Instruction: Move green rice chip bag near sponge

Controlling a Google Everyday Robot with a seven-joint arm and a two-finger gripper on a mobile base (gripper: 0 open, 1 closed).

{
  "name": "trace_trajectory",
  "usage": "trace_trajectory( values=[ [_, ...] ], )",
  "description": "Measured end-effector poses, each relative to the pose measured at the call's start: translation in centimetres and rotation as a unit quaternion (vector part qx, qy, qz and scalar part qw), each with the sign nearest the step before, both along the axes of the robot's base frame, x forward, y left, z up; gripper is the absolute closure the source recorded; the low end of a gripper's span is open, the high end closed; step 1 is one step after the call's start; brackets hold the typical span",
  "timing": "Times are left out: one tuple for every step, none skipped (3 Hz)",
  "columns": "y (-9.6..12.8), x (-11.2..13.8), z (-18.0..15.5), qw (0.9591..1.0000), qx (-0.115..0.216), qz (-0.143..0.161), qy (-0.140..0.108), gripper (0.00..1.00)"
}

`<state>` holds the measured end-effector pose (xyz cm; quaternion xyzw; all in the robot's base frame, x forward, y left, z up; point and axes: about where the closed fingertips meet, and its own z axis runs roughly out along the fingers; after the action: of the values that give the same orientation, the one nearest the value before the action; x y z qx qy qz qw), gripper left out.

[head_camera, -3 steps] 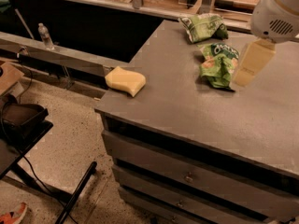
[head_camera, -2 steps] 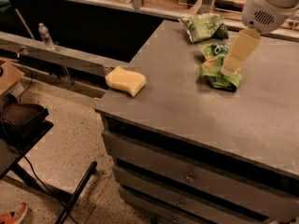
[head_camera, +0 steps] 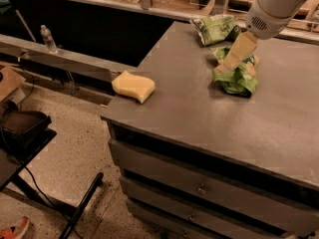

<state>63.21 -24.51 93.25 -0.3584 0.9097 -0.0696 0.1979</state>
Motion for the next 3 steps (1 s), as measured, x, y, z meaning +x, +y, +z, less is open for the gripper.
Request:
trace_trajectory(
  values=[
    [-0.8,1.1,-3.1,0.9980,0.018,-0.058,0.016,0.00],
    [-0.5,1.4,-6.1,0.9949,0.037,-0.086,0.038,0.16],
    [0.7,1.2,-9.0,0.9923,0.061,-0.086,0.065,0.47]
  ],
)
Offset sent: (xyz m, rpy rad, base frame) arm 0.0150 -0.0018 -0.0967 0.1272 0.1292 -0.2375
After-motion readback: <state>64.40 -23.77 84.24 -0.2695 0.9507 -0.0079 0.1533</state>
